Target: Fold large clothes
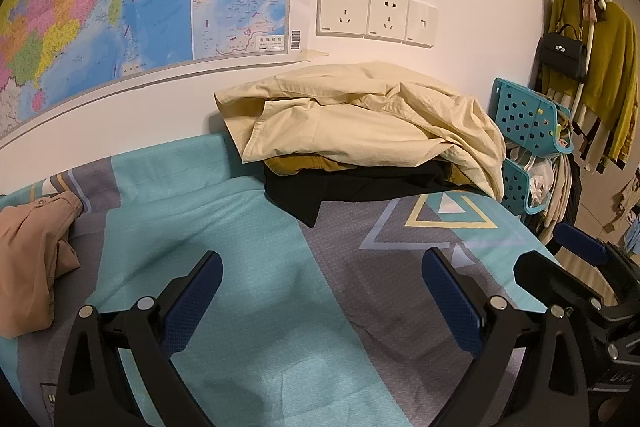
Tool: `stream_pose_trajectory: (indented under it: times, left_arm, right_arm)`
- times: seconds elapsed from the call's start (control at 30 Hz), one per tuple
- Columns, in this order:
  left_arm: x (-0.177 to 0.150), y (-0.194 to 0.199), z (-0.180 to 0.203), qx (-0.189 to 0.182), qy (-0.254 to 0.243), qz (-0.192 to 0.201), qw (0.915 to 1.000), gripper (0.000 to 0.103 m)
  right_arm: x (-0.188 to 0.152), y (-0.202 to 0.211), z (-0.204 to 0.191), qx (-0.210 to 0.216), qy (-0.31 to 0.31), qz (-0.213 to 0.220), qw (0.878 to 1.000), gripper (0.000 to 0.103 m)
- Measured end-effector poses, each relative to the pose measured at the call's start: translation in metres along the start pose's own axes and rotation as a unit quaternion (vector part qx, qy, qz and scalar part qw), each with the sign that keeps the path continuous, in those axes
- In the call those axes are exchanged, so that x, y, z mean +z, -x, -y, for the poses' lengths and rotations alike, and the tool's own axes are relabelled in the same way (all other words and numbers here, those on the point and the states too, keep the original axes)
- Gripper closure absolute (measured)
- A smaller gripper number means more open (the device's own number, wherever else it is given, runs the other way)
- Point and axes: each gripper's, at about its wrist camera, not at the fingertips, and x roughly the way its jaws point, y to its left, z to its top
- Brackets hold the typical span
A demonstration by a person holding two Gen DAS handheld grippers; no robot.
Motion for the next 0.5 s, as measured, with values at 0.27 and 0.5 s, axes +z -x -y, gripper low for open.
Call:
stream_pose_trajectory:
  times: [0.27, 0.5]
  left_arm:
    - [0.0007, -0.0005, 0.0, -0.001, 0.001, 0.0, 1.0, 0.007]
    - [0.0004, -0.0007, -0.0003, -0.001, 0.0, 0.001, 1.0, 0.007]
  right_arm:
    - [-0.0006, 0.0001, -0.0006, 0.0, 0.001, 0.001, 1.0, 0.005]
    - [-0.0001, 0.0003, 0.0, -0.001, -0.001, 0.001, 1.0, 0.005]
